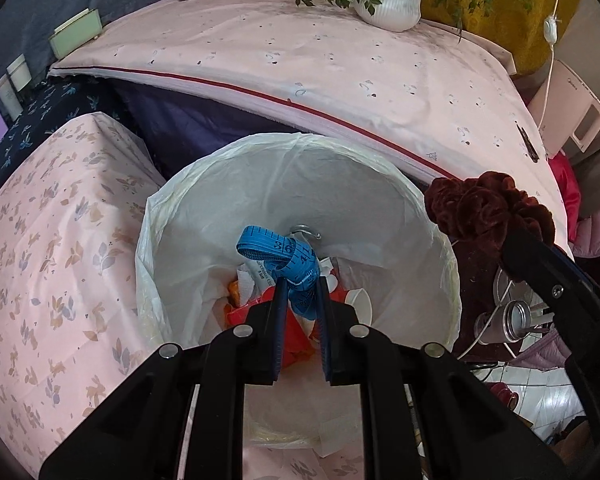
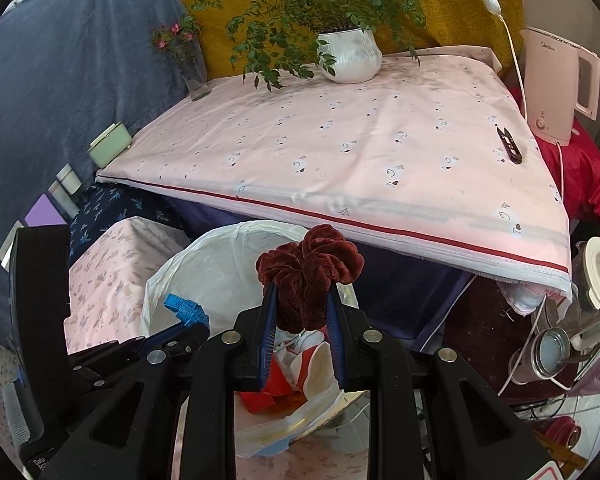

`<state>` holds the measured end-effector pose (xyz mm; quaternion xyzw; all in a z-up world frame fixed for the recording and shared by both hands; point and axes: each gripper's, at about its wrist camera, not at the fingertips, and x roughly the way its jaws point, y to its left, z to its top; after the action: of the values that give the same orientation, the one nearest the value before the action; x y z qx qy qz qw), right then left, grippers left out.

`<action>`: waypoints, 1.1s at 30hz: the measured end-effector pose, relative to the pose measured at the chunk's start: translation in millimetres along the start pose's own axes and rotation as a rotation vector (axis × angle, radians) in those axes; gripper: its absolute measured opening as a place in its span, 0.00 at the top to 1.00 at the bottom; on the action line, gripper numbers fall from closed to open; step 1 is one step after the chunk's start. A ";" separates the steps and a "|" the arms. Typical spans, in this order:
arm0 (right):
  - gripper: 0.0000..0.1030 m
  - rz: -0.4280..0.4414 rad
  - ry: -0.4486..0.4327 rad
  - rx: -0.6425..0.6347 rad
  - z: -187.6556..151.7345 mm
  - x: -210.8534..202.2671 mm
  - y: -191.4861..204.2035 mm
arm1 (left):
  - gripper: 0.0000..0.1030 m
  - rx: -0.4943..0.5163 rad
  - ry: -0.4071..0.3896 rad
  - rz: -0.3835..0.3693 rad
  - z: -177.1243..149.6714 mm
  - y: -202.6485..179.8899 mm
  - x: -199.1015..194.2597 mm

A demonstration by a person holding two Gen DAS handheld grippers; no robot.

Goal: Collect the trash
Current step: 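Carry the tape measure and scrunchie over the bin and open both tools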

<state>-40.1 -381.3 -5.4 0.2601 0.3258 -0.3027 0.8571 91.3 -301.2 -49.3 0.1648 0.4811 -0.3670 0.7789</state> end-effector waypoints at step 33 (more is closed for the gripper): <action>0.61 0.062 0.073 -0.117 -11.2 28.1 72.0 | 0.42 -0.141 -0.066 0.142 -21.4 93.1 -30.6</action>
<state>22.0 -334.8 -14.9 0.2305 0.3659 -0.2468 0.8672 137.7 -212.6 -42.0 0.1310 0.4667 -0.2811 0.8283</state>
